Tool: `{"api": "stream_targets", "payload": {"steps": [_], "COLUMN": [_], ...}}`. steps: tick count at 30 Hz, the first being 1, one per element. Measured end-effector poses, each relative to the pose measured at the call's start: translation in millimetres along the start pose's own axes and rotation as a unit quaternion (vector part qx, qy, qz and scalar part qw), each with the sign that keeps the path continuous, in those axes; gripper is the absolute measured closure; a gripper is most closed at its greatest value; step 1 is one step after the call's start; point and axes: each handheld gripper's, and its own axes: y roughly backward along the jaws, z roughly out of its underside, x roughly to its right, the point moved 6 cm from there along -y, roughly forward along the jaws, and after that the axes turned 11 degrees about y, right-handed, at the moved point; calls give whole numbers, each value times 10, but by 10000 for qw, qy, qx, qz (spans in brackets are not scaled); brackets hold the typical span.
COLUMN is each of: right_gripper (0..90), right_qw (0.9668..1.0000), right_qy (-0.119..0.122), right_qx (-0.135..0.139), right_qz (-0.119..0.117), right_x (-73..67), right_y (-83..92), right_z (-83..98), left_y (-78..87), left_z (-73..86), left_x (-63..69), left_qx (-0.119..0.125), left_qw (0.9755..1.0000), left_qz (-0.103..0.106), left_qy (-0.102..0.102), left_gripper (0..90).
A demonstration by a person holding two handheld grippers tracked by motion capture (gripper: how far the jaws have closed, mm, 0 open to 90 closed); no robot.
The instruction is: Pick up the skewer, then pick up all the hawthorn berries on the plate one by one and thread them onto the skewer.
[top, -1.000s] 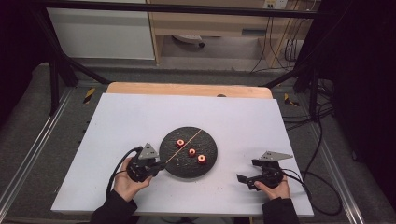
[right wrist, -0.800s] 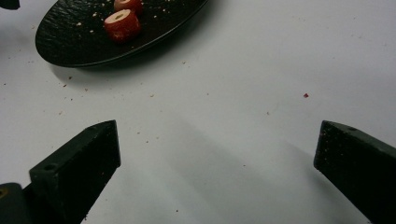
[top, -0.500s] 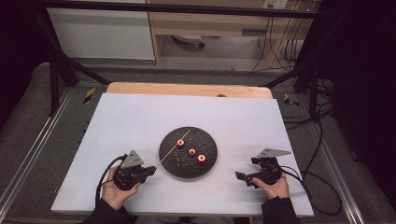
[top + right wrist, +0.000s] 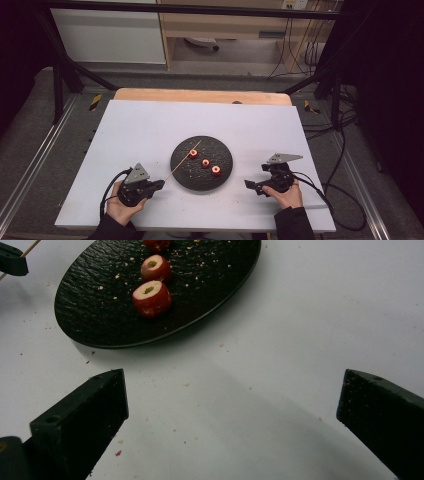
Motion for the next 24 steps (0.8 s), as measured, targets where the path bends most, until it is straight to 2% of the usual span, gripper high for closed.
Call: {"api": "stream_targets", "payload": {"steps": [12, 24], "right_gripper": [6, 7], "right_qw": [9999, 9983], "right_qy": [99, 348], "right_qx": [-122, -465], "right_qz": [-60, 50], "right_x": [-94, -177], "right_y": [-101, -273], "right_z": [-249, -527], "left_y": [7, 11], "left_z": [37, 38], "left_x": [1, -1], "left_qx": [20, 40], "left_qw": [10000, 10000], "left_qz": [56, 52], "left_qy": [-3, -5], "left_gripper": [880, 880]}}
